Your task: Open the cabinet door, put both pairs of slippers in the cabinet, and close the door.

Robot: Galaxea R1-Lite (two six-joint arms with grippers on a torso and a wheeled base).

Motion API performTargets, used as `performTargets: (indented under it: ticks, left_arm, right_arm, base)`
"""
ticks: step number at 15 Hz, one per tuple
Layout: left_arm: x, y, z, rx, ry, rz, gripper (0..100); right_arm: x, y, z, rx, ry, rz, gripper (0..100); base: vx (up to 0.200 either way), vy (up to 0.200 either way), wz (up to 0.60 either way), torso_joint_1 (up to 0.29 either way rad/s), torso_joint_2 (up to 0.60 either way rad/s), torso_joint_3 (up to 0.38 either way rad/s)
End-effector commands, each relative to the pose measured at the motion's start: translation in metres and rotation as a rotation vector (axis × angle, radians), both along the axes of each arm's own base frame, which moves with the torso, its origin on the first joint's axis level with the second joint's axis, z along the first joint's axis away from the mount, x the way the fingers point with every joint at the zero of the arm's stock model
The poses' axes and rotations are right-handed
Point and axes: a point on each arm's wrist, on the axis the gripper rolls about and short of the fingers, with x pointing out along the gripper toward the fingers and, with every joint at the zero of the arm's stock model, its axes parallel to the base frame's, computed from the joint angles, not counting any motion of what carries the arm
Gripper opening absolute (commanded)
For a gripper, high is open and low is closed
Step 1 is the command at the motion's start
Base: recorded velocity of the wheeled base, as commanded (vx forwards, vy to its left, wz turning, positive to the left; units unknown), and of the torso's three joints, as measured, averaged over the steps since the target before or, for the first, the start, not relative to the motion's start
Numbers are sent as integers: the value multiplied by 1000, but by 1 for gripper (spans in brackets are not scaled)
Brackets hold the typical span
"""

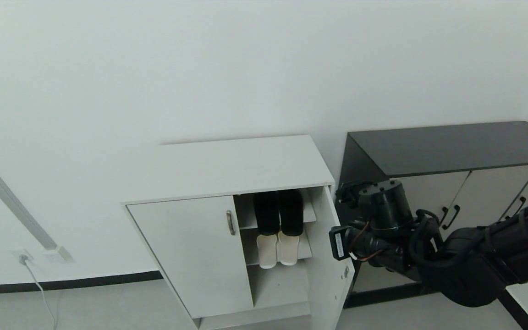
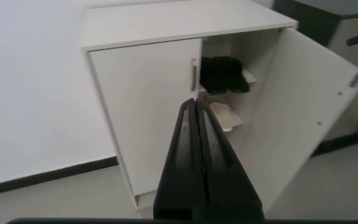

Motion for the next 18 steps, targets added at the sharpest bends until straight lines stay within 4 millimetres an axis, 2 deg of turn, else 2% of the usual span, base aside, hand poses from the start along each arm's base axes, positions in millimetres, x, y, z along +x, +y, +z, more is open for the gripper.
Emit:
performTargets:
  ticks: [1,3,6,11,15,18]
  left_arm:
    - [0,0,0,0,1,-1,0]
    - [0,0,0,0,1,0,0]
    - [0,0,0,0,1,0,0]
    - [0,0,0,0,1,0,0]
    - [0,0,0,0,1,0,0]
    - [0,0,0,0,1,-1,0]
  right_arm:
    - [0,-1,0,0,0,-2,0]
    - [3,-3,0,-3,0,-13,0]
    - [18,-16,-7,-33,1,-59,0]
    - [42,-30,-35,-54,30,-125,0]
    - [45,-23,-48,-74,38,-106,0]
    - [41,-10,-44,-47,-2,-50,0]
  base:
    - [0,0,0,0,0,0]
    - [0,0,0,0,0,0]
    - [0,0,0,0,0,0]
    - [0,0,0,0,0,0]
    - [0,0,0,0,0,0]
    - [0,0,0,0,0,0]
